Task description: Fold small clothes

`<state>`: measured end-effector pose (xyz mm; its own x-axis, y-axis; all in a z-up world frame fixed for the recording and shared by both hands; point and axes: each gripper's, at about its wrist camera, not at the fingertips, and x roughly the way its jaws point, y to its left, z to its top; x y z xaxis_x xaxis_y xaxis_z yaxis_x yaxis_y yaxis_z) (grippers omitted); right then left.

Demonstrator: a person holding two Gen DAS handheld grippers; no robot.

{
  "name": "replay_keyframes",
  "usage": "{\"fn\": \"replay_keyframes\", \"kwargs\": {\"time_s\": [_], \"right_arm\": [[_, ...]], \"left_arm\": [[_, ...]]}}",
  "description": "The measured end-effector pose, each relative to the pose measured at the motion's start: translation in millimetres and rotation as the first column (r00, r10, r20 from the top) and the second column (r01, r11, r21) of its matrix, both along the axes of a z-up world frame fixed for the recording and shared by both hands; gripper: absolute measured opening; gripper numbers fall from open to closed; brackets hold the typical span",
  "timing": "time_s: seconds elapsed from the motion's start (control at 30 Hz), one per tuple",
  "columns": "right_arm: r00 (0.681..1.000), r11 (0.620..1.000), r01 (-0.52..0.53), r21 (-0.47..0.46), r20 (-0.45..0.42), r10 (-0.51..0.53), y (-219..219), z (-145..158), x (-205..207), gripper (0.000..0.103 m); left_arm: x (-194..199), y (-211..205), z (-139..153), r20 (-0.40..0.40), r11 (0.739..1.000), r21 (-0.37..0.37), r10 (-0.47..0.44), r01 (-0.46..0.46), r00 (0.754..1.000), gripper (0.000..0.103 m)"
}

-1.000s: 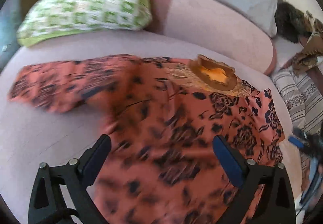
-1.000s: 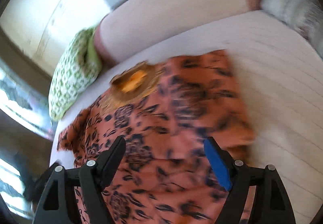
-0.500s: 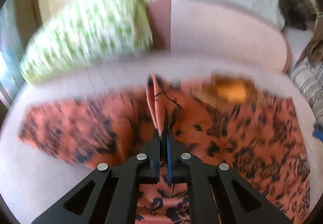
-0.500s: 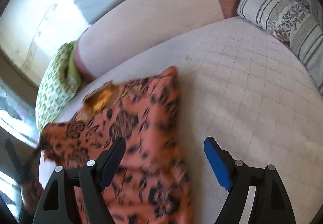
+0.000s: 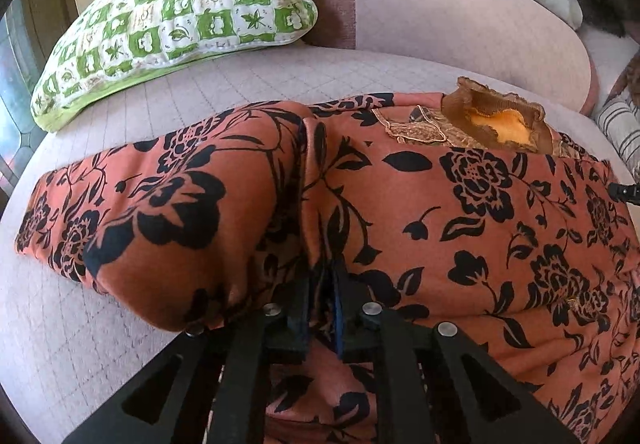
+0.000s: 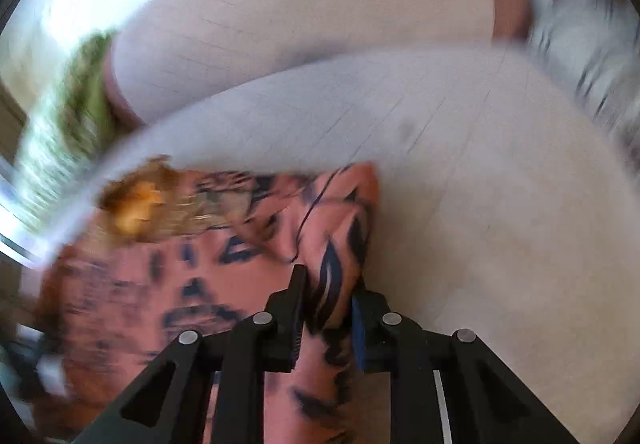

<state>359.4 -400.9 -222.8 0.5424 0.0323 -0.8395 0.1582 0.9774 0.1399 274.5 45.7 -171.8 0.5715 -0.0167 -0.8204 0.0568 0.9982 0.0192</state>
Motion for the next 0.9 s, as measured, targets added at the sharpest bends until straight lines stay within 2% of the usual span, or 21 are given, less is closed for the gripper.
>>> {"fn": "replay_keyframes", "kwargs": {"time_s": [0.03, 0.07, 0.1, 0.17, 0.23, 0.3, 0.33, 0.4, 0.43, 0.47, 0.5, 0.53, 0.57, 0.6, 0.63, 0.7, 0.77, 0.8, 0.83, 0.87, 0.9], "right_arm": [[1.000, 0.999, 0.018, -0.040, -0.014, -0.019, -2, -4, 2, 0.021], [0.999, 0.999, 0.041, -0.016, -0.025, -0.041, -8, -10, 2, 0.027], [0.998, 0.998, 0.069, -0.008, -0.012, -0.069, -13, -8, -2, 0.044], [0.987, 0.986, 0.160, -0.043, 0.037, -0.158, -21, 8, -18, 0.059], [0.977, 0.980, 0.187, 0.068, 0.087, -0.192, -28, 24, -38, 0.059], [0.990, 0.945, 0.040, 0.323, 0.115, -0.081, -17, 37, -60, 0.066], [0.994, 0.903, -0.064, 0.425, 0.104, 0.022, -1, 38, -67, 0.071], [0.973, 0.832, -0.229, 0.505, 0.092, 0.211, 30, 31, -78, 0.075], [0.960, 0.838, -0.272, 0.473, 0.072, 0.271, 43, 20, -82, 0.075], [0.962, 0.864, -0.255, 0.434, 0.029, 0.270, 42, 7, -82, 0.073], [0.983, 0.907, -0.147, 0.395, -0.048, 0.180, 24, -16, -80, 0.039], [0.998, 0.871, 0.023, 0.491, -0.067, 0.011, -15, -36, -86, 0.015], [0.991, 0.821, 0.131, 0.555, -0.090, -0.097, -37, -43, -95, 0.004], [0.973, 0.775, 0.222, 0.592, -0.079, -0.218, -55, -39, -109, 0.010], [0.972, 0.799, 0.216, 0.561, -0.042, -0.233, -53, -26, -116, 0.012], [0.996, 0.816, 0.074, 0.573, -0.004, -0.087, -31, -9, -114, 0.016], [0.998, 0.828, -0.048, 0.559, 0.057, 0.020, -4, 11, -105, 0.016], [0.996, 0.823, -0.078, 0.562, 0.083, 0.038, 1, 16, -99, 0.026], [0.993, 0.794, -0.110, 0.598, 0.102, 0.061, 4, 14, -88, 0.038], [0.992, 0.775, -0.120, 0.620, 0.095, 0.077, 7, 7, -81, 0.071], [0.997, 0.816, -0.071, 0.574, 0.048, 0.052, 8, -7, -75, 0.070]], "left_arm": [[0, -2, 1, 0.001, 1.000, 0.008, -0.001, 0.001, 1.000, 0.008], [-1, -2, 1, 0.000, 1.000, 0.011, -0.001, 0.001, 1.000, 0.008], [-1, -2, 2, -0.003, 1.000, 0.011, -0.004, 0.004, 1.000, 0.008], [-2, -1, 2, -0.007, 1.000, 0.009, -0.010, 0.010, 1.000, 0.008], [-2, 0, 2, -0.008, 1.000, 0.006, -0.012, 0.012, 1.000, 0.008], [-2, 0, 1, -0.007, 1.000, 0.010, -0.010, 0.010, 1.000, 0.008], [-1, -2, 0, -0.008, 1.000, 0.013, -0.007, 0.008, 1.000, 0.008], [2, -3, -1, -0.011, 1.000, 0.019, -0.004, 0.004, 1.000, 0.009], [2, -4, 0, -0.015, 1.000, 0.020, -0.006, 0.006, 1.000, 0.009], [3, -4, 1, -0.022, 1.000, 0.015, -0.013, 0.013, 1.000, 0.010], [2, -4, 2, -0.030, 1.000, 0.011, -0.020, 0.020, 0.999, 0.012], [1, -3, 3, -0.038, 1.000, 0.002, -0.028, 0.028, 0.999, 0.012], [-1, -1, 5, -0.037, 0.999, -0.011, -0.035, 0.034, 0.999, 0.013], [-1, 1, 4, -0.037, 0.999, -0.015, -0.038, 0.037, 0.999, 0.017], [-1, 1, 3, -0.039, 0.999, -0.013, -0.038, 0.037, 0.999, 0.019], [0, 2, 1, -0.038, 0.999, -0.022, -0.030, 0.029, 0.999, 0.019], [-1, 2, 0, -0.031, 1.000, -0.023, -0.016, 0.015, 0.999, 0.019], [-2, 1, 0, -0.026, 1.000, -0.016, -0.017, 0.017, 1.000, 0.020], [-2, 1, 0, -0.024, 1.000, -0.012, -0.023, 0.022, 0.999, 0.020], [-3, 1, 0, -0.025, 0.999, -0.011, -0.030, 0.030, 0.999, 0.021], [-3, 3, 1, -0.033, 0.999, -0.021, -0.041, 0.041, 0.999, 0.023]]}}
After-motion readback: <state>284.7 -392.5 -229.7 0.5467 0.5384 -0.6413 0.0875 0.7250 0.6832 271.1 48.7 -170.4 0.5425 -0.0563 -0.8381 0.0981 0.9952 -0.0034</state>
